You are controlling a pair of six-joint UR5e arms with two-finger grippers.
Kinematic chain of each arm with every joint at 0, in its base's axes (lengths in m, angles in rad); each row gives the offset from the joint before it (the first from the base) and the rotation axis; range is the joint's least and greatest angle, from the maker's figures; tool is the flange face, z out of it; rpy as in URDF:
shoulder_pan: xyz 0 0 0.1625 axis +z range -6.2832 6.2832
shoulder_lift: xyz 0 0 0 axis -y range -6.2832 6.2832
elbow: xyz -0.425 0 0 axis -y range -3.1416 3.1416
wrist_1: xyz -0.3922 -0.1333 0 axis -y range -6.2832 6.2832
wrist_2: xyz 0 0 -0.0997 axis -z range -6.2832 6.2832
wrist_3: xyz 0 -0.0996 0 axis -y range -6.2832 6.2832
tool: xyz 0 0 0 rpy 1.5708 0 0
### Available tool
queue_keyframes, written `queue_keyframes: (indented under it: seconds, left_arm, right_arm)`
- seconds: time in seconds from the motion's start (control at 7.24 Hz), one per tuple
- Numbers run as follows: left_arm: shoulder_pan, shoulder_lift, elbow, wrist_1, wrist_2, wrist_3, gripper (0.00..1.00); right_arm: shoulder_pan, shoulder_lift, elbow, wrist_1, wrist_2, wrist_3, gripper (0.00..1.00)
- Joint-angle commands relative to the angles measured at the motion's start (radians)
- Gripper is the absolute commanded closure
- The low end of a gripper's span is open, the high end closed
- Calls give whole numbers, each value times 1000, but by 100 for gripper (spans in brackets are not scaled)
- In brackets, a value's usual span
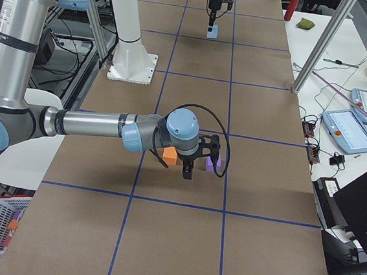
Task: Place blue block between orange and purple blocks
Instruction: 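Lift the light blue cube with the left gripper and carry it toward the table center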
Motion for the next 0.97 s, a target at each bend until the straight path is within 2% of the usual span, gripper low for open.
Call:
queue_keyframes:
  seconds: [0.0, 0.14, 0.28, 0.55, 0.83]
  left_arm:
    - [144, -355, 297, 53, 126, -104, 100]
    - [178, -480, 468, 46, 137, -112, 100]
    - [206, -559, 574, 33, 165, -120, 100]
    - [244, -588, 681, -67, 168, -121, 100]
    - [249, -607, 742, -134, 218, -120, 100]
  right_arm:
    - [-41, 13, 3, 61, -1, 39, 0]
    - [-75, 25, 7, 122, 1, 142, 0]
    - [-113, 25, 7, 213, 1, 262, 0]
    - [-193, 45, 8, 291, -8, 393, 0]
    - [-290, 170, 11, 293, -10, 640, 0]
